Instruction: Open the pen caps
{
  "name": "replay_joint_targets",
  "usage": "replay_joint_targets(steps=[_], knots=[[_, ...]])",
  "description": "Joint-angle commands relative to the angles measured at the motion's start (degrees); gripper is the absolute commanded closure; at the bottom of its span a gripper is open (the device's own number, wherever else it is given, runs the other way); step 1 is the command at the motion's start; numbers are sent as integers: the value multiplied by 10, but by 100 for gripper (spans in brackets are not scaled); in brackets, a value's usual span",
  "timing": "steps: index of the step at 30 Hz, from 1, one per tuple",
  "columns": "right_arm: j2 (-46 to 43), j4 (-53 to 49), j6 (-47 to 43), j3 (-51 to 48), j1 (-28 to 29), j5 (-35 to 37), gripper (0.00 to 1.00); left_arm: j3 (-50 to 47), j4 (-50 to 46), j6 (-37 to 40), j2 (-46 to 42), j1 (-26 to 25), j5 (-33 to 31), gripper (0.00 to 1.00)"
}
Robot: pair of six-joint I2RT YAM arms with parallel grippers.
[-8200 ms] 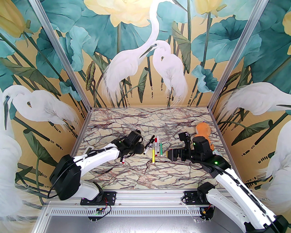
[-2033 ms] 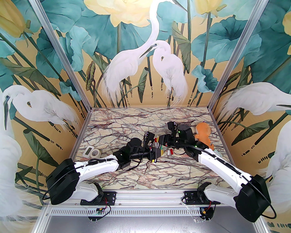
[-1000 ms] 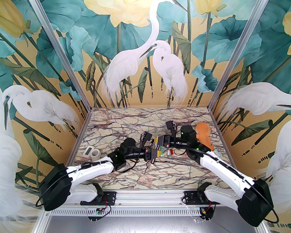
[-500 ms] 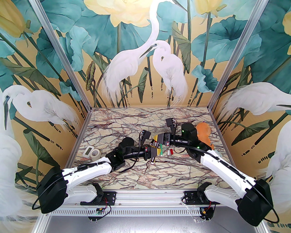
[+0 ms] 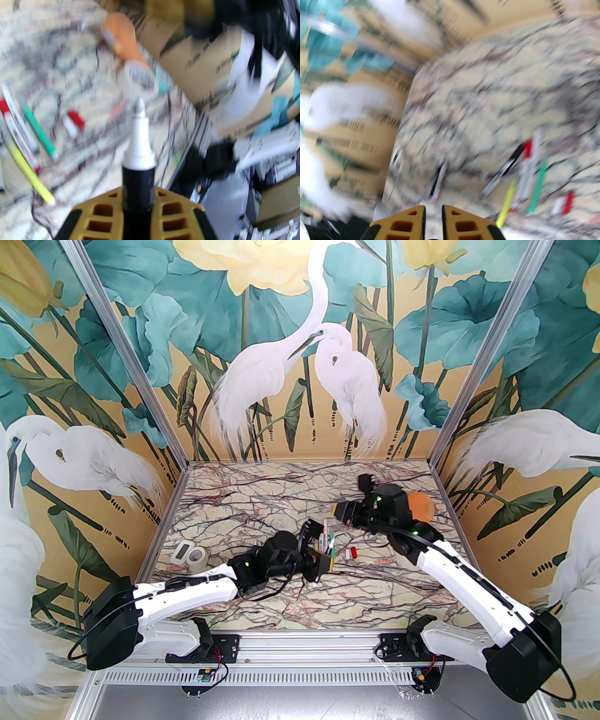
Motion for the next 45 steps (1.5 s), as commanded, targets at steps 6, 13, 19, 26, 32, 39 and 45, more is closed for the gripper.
replay_joint_targets(steps=[6, 13, 19, 26, 32, 39, 45], knots=[[-12, 37, -44, -10, -16, 3, 88, -12, -4, -5, -24, 0, 17, 100], [-56, -52, -116, -45, -16, 56, 86, -10, -31, -17, -68, 0, -32, 100], [-76, -129, -177, -91, -16, 134, 84, -29, -27, -29, -99, 15, -65, 100], [-54, -103, -193, -147, -22, 155, 84, -47, -5, -45, -114, 44, -37, 100], [7, -68, -188, -164, -43, 138, 84, -66, 19, -58, -128, 58, -23, 99], [66, -32, -185, -169, -63, 131, 83, -82, 33, -69, -122, 65, -9, 99], [107, -9, -184, -171, -68, 129, 81, -81, 31, -69, -125, 70, -6, 98]])
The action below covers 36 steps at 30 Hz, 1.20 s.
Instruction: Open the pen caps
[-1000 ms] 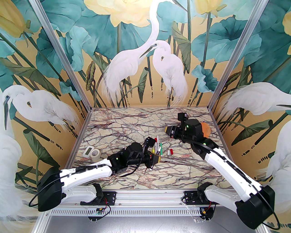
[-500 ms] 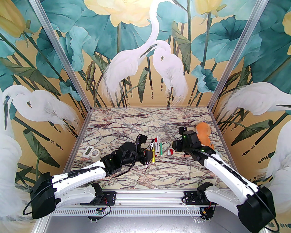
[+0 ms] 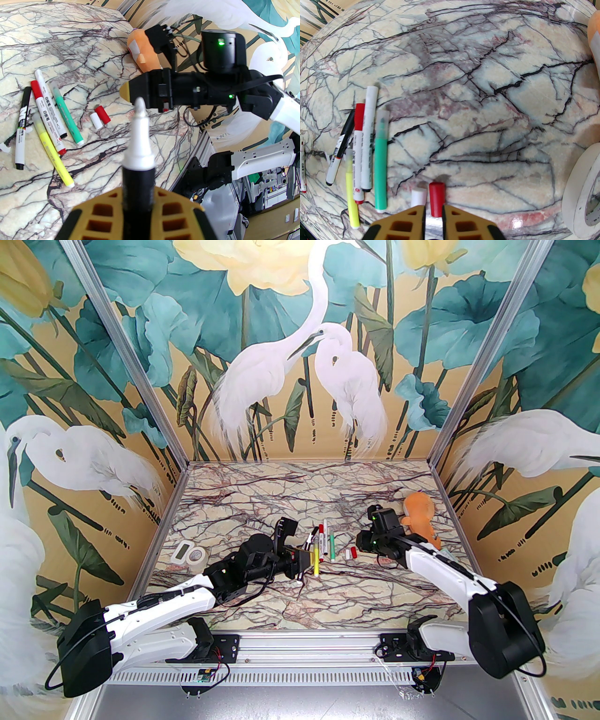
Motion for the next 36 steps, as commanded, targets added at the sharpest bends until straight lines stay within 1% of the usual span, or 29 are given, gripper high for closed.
replay_joint_targets(steps=[1, 11, 16, 22, 36], knots=[[20, 26, -6, -7, -3, -6, 81, -3, 21, -8, -5, 6, 16, 98], [66, 45, -1, -11, -9, -11, 78, -2, 24, -6, -1, 9, 25, 97], [84, 69, 8, -25, -13, -15, 78, -12, 49, -20, 4, 10, 37, 97], [110, 79, 7, -20, -15, -23, 77, -10, 52, -22, 9, 11, 37, 97], [128, 81, 10, -16, -16, -18, 74, -17, 54, -26, 15, 11, 36, 97]])
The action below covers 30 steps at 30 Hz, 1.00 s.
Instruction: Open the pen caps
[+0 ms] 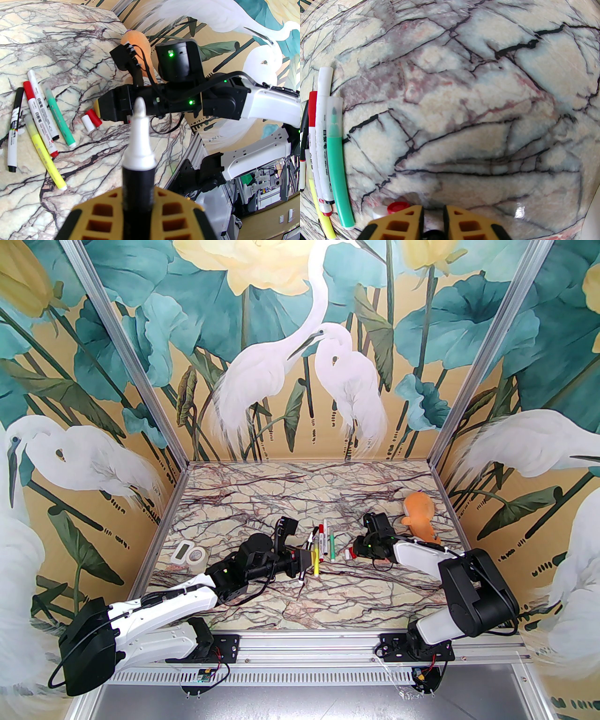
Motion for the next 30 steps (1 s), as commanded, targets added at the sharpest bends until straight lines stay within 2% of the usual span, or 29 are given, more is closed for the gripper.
replay_joint_targets(steps=[1, 15, 23, 30], knots=[[13, 8, 7, 5, -3, 0, 74, -5, 17, -6, 3, 5, 13, 97], [-38, -18, 6, 13, -2, -15, 69, -16, -2, -9, -7, 5, -5, 97], [-143, -56, 15, 5, 0, -36, 62, 4, -137, 1, -21, 5, -114, 96], [-279, -115, 7, 1, 1, -91, 44, 23, -245, -3, 12, 13, -185, 97]])
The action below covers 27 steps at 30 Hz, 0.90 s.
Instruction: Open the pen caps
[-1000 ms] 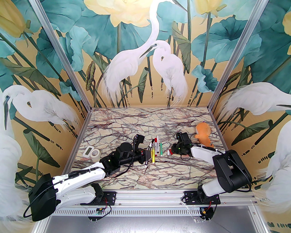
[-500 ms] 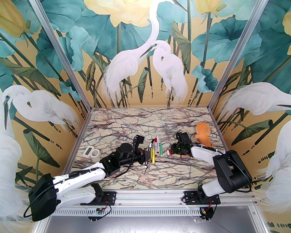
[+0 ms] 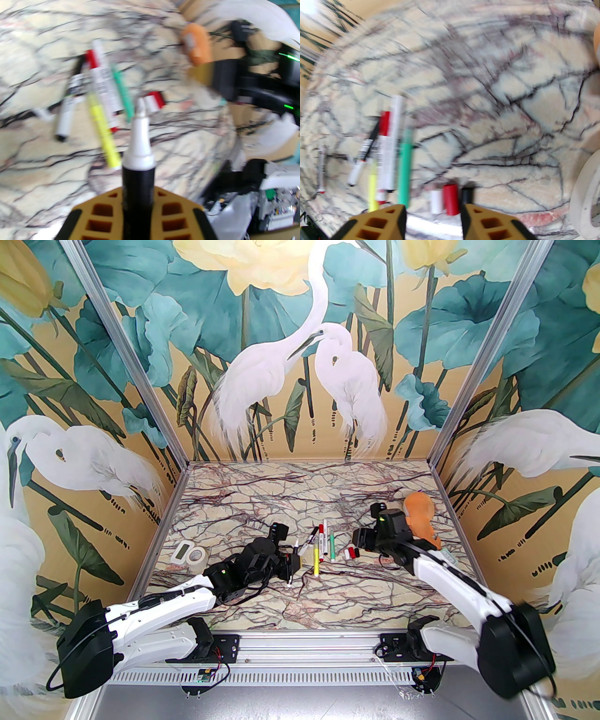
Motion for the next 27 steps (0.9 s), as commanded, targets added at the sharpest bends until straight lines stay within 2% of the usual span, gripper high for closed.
replay_joint_targets(steps=[1, 5, 11, 19, 27], knots=[[-53, -49, -3, 2, 1, -55, 40, 26, -80, 2, 27, 11, -53, 96], [-111, -72, -8, 10, 1, -132, 23, 38, -99, -5, 57, 27, -55, 96], [-152, -110, -19, 34, 1, -229, 2, 54, -122, 5, 97, 68, -65, 95], [-169, -125, -30, 32, 1, -225, 0, 78, -143, 35, 150, 93, -101, 95], [-165, -124, -32, 28, 1, -214, 1, 111, -186, 54, 214, 94, -182, 95]])
